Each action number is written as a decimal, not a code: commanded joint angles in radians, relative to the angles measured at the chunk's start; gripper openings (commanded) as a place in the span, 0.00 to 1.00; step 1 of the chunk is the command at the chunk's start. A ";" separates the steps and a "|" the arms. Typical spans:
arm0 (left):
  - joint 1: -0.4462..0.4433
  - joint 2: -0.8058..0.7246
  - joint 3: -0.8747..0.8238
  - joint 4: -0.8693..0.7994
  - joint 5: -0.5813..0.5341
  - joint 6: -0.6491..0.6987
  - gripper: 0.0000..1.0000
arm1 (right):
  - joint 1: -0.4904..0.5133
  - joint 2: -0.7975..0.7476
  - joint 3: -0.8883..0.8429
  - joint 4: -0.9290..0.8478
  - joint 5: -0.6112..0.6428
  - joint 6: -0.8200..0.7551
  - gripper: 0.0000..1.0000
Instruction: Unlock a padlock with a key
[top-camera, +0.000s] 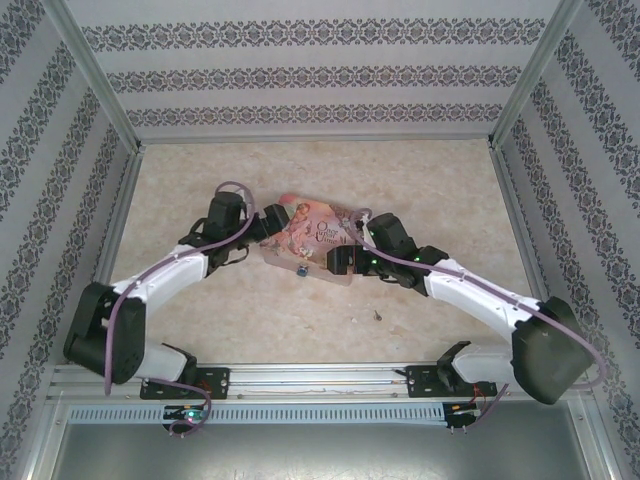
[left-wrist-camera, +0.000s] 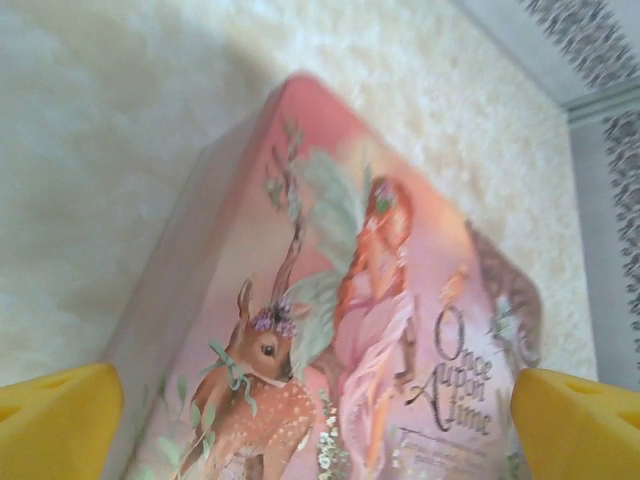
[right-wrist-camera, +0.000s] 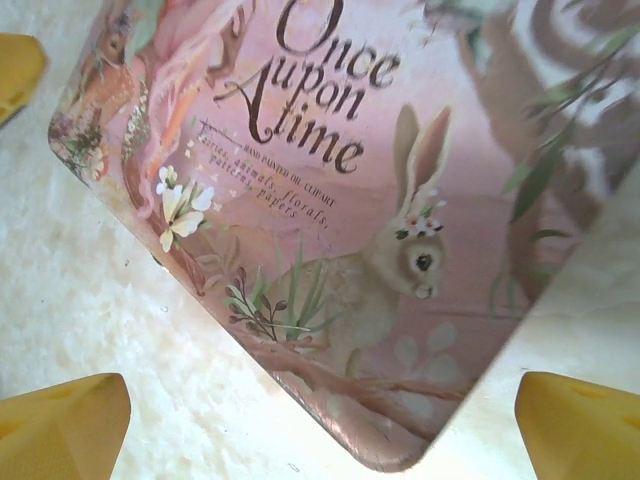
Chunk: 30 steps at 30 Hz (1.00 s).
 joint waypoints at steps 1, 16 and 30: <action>0.029 -0.097 -0.035 -0.082 -0.016 0.046 0.99 | -0.006 -0.078 0.048 -0.170 0.125 -0.039 0.98; -0.064 -0.360 -0.350 0.031 0.012 -0.152 1.00 | 0.000 -0.198 -0.117 -0.488 0.084 0.095 0.61; -0.158 -0.259 -0.360 0.143 -0.047 -0.203 0.99 | 0.049 -0.012 -0.119 -0.455 0.071 0.047 0.40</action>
